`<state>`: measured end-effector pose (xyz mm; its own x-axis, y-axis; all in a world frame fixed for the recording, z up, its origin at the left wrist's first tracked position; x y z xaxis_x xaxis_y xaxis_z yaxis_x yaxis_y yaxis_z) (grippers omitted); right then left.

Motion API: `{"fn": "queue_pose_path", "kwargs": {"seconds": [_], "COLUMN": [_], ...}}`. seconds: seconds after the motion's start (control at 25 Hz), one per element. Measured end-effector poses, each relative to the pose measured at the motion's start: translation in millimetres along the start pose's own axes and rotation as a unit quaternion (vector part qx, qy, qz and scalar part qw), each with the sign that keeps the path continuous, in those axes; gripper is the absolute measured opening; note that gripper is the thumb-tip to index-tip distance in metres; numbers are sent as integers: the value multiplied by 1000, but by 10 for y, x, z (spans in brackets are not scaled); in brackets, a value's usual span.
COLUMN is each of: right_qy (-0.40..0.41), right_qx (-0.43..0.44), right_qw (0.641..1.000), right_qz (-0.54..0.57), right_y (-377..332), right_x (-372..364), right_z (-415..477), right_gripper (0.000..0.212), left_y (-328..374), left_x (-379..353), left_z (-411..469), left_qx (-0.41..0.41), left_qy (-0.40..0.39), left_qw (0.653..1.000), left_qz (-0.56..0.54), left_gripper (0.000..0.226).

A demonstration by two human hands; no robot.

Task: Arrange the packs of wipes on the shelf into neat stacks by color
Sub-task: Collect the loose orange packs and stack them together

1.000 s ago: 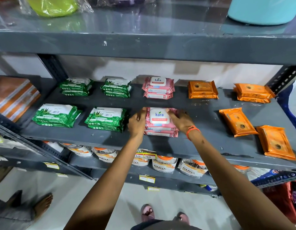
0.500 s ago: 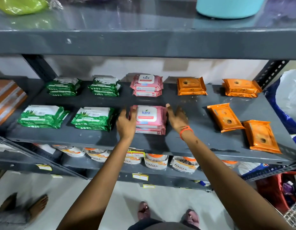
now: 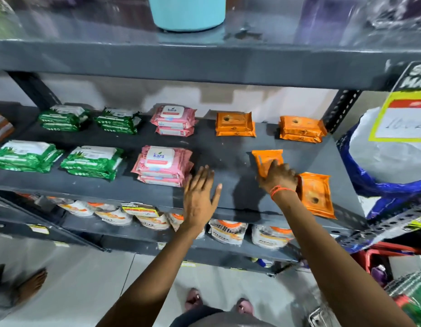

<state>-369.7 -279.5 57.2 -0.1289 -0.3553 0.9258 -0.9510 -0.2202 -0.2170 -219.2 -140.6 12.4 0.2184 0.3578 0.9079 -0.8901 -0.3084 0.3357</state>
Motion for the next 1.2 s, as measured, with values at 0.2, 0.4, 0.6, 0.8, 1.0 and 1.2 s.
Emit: {"fn": "queue_pose_path", "kwargs": {"seconds": [0.2,0.4,0.6,0.8,1.0,1.2], "right_qy": [-125,-160,-160,-125,-133,-76], "right_qx": [84,184,254,245,206,-85], "right_qw": [988,951,929,946,966,993], "right_qz": [-15,-188,-216,-172,-86,43], "right_y": [-187,-288,-437,-508,-420,441], "right_x": [111,218,78,-61,98,179], "right_z": [-39,197,275,128,87,-21], "right_gripper": [30,79,84,85,82,58], "left_y": [-128,-134,-142,-164,-179,-190], "left_x": [-119,-148,-142,-164,-160,-180], "left_z": [-189,-262,-271,-270,-257,-266], "left_qx": [14,20,25,30,29,28], "left_qy": [-71,-131,-145,-138,-135,-128], "left_qw": [997,986,982,983,984,985], "left_qz": [38,97,116,113,113,111], "left_gripper": [58,71,73,76,78,76]}}
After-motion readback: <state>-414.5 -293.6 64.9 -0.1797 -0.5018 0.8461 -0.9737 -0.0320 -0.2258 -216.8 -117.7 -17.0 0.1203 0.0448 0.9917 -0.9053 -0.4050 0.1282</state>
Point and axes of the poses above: each hand's wrist, its own z-axis towards the middle knuckle, its own x-axis out of the back of the hand, y = z × x, the point moved 4 cm from there along z, towards the middle knuckle, and after that the axes turned 11 degrees about -y, right-handed, at the moved point
